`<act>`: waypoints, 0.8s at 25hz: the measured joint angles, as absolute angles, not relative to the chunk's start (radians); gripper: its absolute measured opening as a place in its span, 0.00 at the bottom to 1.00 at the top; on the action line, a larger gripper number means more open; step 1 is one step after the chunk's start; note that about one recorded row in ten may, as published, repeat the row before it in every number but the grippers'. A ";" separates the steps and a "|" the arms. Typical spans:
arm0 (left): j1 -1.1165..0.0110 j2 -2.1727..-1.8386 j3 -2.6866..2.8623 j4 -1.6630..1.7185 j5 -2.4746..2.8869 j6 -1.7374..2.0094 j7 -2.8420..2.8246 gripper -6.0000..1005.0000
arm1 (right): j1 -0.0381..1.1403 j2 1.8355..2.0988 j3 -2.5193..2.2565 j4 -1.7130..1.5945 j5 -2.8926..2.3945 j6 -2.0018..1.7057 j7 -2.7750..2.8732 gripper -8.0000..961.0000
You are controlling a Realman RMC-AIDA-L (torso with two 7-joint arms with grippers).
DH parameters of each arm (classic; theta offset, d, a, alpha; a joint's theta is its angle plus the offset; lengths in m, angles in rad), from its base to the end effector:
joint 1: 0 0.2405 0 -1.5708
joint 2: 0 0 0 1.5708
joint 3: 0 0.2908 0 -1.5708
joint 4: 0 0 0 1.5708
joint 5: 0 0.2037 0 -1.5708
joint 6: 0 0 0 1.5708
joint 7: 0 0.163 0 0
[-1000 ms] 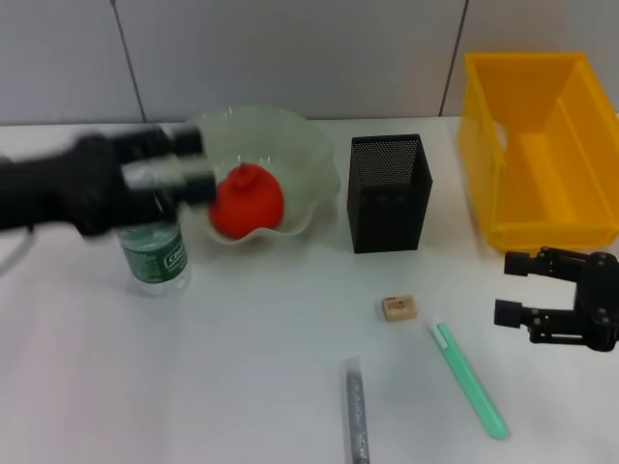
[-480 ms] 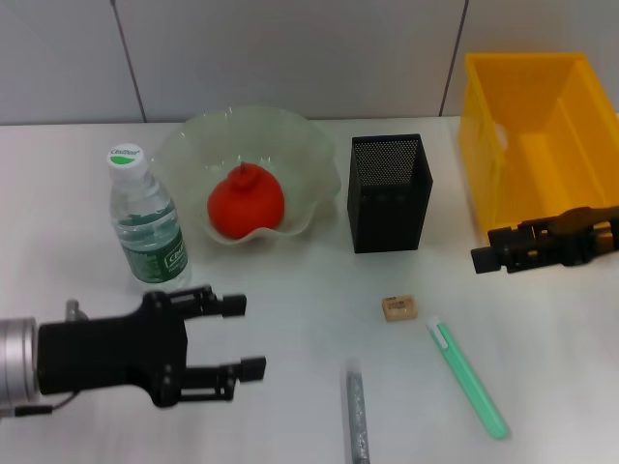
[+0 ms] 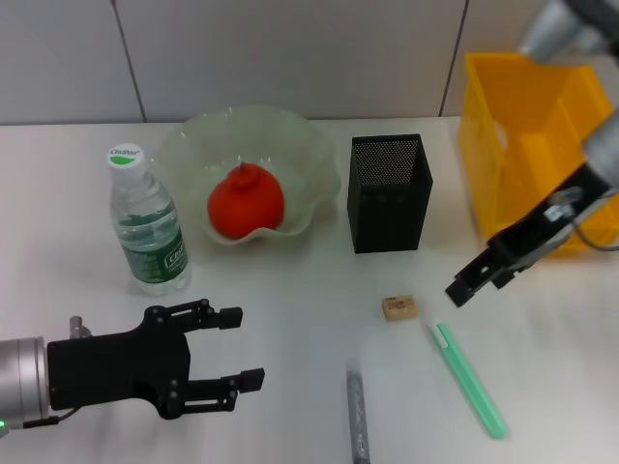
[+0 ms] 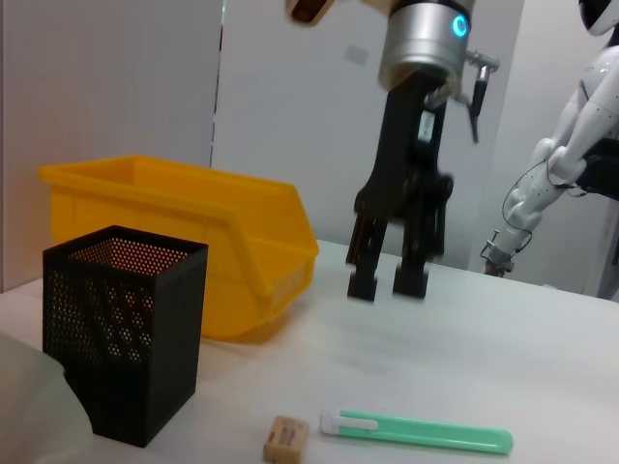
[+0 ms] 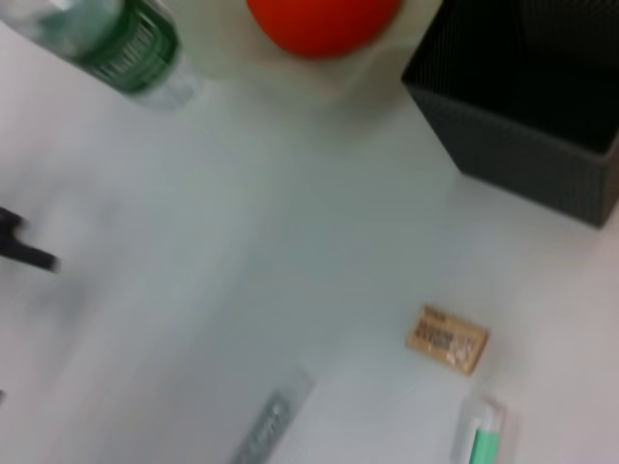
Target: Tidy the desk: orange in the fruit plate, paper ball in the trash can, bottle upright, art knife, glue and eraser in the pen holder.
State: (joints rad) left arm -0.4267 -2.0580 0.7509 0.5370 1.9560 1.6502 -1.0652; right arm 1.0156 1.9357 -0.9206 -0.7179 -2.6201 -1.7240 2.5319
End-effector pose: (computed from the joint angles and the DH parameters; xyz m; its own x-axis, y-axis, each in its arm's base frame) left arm -0.3029 0.2924 -0.0486 0.8337 0.2027 0.5136 0.3063 -0.9437 -0.1248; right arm 0.1945 0.4244 0.0032 0.5026 -0.8373 0.2151 -0.8056 -0.5439 -0.2347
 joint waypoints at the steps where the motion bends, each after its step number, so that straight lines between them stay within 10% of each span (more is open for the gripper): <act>1: -0.434 -2.058 0.756 0.536 1.955 1.638 -1.070 0.80 | 1.038 1.944 -0.933 -0.683 -2.645 -1.708 2.542 0.86; 10: -0.443 -2.051 0.756 0.534 1.953 1.643 -1.078 0.80 | 1.090 2.052 -0.969 -0.623 -2.761 -1.583 2.579 0.86; 20: -0.448 -2.046 0.756 0.533 1.951 1.644 -1.104 0.80 | 1.067 2.083 -1.135 -0.619 -2.758 -1.503 2.612 0.86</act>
